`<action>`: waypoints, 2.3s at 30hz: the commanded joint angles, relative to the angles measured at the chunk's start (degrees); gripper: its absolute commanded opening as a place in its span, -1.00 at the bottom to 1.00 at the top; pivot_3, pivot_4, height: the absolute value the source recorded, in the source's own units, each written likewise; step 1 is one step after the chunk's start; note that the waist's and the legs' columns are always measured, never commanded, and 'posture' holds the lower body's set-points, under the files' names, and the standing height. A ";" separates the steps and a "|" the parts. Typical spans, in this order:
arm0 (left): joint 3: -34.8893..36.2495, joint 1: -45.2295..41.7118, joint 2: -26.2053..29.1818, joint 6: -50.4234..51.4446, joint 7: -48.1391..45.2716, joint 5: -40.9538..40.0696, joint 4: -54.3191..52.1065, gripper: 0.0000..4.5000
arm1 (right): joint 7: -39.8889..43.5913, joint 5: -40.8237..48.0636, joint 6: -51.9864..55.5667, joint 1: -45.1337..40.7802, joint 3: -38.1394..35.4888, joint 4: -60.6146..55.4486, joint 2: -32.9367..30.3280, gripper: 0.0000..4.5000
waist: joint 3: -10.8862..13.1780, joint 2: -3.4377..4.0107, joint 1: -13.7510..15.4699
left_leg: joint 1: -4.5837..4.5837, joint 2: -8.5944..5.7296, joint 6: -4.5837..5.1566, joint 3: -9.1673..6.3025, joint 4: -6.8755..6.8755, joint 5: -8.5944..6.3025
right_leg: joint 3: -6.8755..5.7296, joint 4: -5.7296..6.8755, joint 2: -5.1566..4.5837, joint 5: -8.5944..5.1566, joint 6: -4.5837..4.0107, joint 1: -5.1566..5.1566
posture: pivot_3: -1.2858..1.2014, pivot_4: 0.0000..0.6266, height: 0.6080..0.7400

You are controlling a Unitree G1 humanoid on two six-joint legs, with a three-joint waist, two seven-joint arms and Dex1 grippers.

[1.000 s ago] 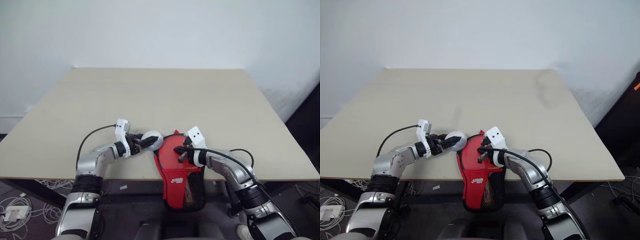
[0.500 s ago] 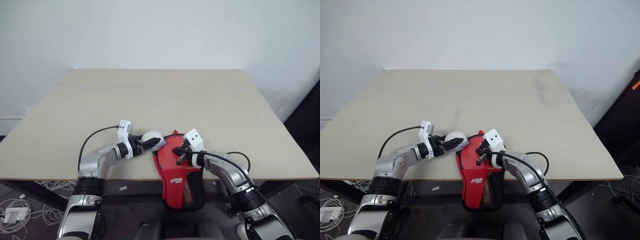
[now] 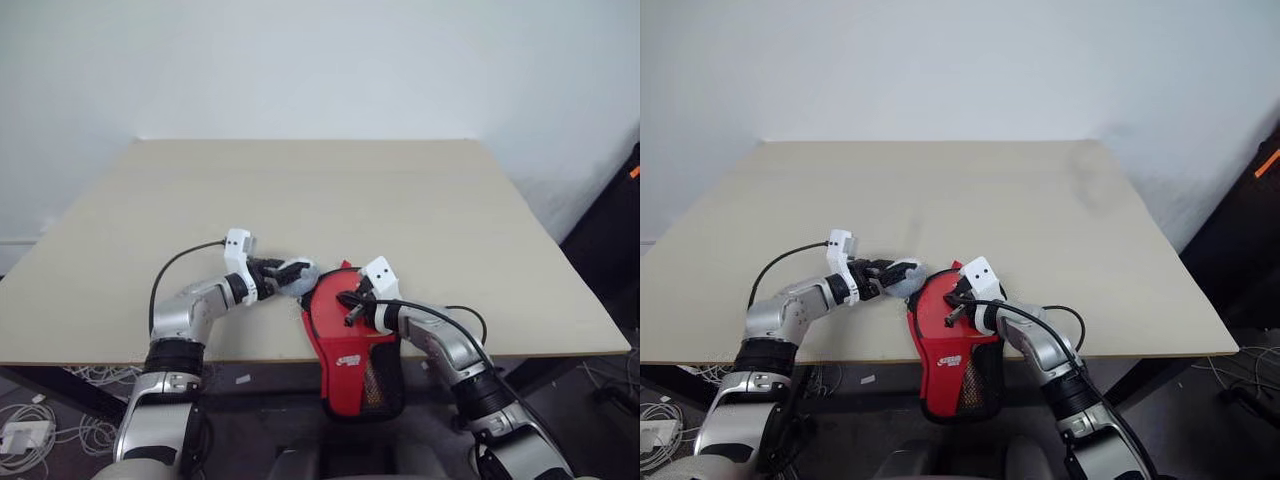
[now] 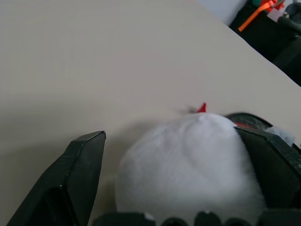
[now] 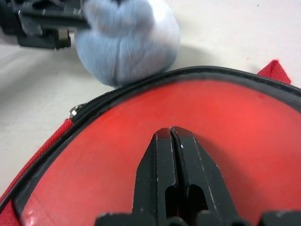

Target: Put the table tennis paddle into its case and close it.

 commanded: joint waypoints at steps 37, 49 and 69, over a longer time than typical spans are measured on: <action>7.42 -3.10 -2.24 5.41 2.32 -3.28 0.00 0.31 | 0.72 -2.90 -0.41 -0.32 -1.31 3.66 1.00 -1.00 | -0.07 -0.07 0.03 | 0.00 0.02 -0.20 -0.04 0.00 -0.12 | 0.00 0.00 0.01 0.01 -0.02 -0.02 | 0.03 -1.00 0.99; 4.46 -1.30 -4.29 4.99 2.97 -1.33 0.45 0.98 | 0.18 -2.97 -0.32 -0.42 -1.78 3.66 1.09 -1.00 | -0.07 -0.07 0.06 | 0.00 0.02 -0.21 -0.02 0.00 -0.12 | 0.00 0.00 0.00 0.01 -0.02 -0.01 | 0.03 -1.00 0.99; 2.17 4.15 -7.64 11.40 3.00 -3.09 -7.54 0.66 | -0.49 -2.97 0.29 -0.90 -2.61 3.90 1.30 -1.00 | -0.20 -0.06 0.09 | 0.00 0.01 -0.21 -0.03 0.00 -0.13 | 0.01 -0.01 -0.01 -0.01 0.01 0.00 | 0.03 -1.00 0.99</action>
